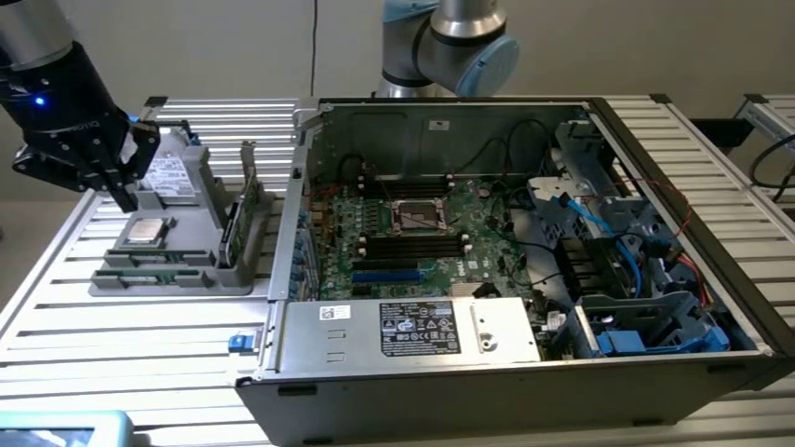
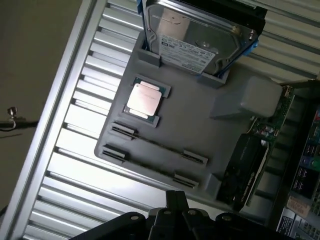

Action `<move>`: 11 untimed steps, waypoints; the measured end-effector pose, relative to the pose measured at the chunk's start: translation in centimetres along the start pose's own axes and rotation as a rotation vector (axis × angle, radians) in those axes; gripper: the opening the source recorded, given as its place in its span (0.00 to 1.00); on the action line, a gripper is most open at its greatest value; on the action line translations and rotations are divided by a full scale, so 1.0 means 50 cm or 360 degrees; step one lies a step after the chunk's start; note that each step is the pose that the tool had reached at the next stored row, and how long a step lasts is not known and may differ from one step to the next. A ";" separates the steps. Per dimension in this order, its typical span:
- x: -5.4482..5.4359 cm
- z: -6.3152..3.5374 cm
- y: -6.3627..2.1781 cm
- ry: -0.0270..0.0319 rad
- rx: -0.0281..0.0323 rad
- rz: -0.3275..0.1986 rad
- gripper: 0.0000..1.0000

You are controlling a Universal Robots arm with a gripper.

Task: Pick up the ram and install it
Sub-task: 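Pick up the ram and move it above insertion slot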

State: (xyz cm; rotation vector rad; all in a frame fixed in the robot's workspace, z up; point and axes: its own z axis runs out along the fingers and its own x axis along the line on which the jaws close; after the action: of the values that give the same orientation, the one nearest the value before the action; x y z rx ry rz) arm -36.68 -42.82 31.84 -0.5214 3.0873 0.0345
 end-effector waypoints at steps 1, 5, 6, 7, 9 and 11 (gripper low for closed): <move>0.000 0.000 0.000 0.00006 -0.00004 -0.0029 0.11; 0.000 0.000 0.000 0.00028 -0.00020 -0.0145 0.11; 0.000 0.000 0.000 0.00033 -0.00024 -0.0173 0.11; 0.000 0.000 0.000 0.00039 -0.00028 -0.0204 0.11; 0.000 0.000 0.000 0.00050 -0.00036 -0.0261 0.11; 0.000 0.000 0.000 0.00062 -0.00044 -0.0318 0.11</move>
State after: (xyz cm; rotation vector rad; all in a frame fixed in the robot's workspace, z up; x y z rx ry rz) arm -36.68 -42.83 31.83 -0.8277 3.0219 0.0360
